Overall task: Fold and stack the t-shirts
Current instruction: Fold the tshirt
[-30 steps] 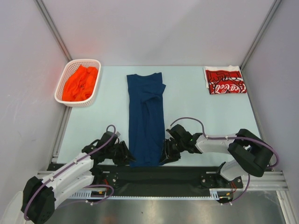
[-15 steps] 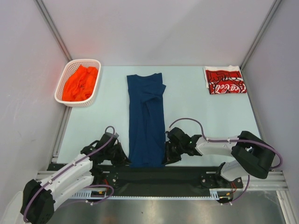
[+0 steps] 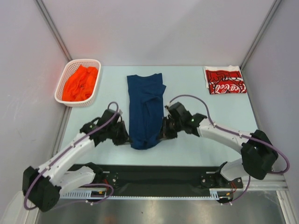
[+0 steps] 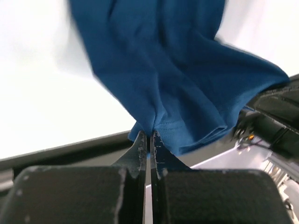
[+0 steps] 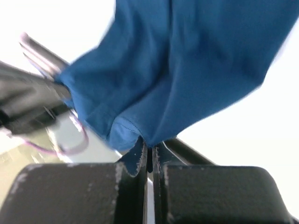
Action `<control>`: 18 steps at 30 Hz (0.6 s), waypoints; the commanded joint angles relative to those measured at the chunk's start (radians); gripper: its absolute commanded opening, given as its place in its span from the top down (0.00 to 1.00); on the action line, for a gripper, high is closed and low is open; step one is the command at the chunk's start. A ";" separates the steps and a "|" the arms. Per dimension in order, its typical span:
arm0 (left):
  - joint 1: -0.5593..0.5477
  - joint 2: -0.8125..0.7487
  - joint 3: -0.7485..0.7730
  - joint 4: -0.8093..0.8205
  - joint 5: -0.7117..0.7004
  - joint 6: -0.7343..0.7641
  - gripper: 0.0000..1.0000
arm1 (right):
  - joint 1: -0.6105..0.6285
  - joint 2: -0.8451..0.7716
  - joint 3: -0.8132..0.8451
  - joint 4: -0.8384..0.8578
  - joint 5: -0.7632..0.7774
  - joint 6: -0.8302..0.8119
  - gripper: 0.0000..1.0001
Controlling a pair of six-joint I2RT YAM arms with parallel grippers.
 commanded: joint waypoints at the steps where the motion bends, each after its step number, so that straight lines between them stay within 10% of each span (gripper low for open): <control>1: 0.072 0.171 0.189 -0.017 -0.058 0.143 1.00 | -0.094 0.103 0.181 -0.105 -0.040 -0.113 1.00; 18: 0.302 0.931 0.838 0.001 0.039 0.372 1.00 | -0.364 0.760 0.916 -0.309 -0.188 -0.326 1.00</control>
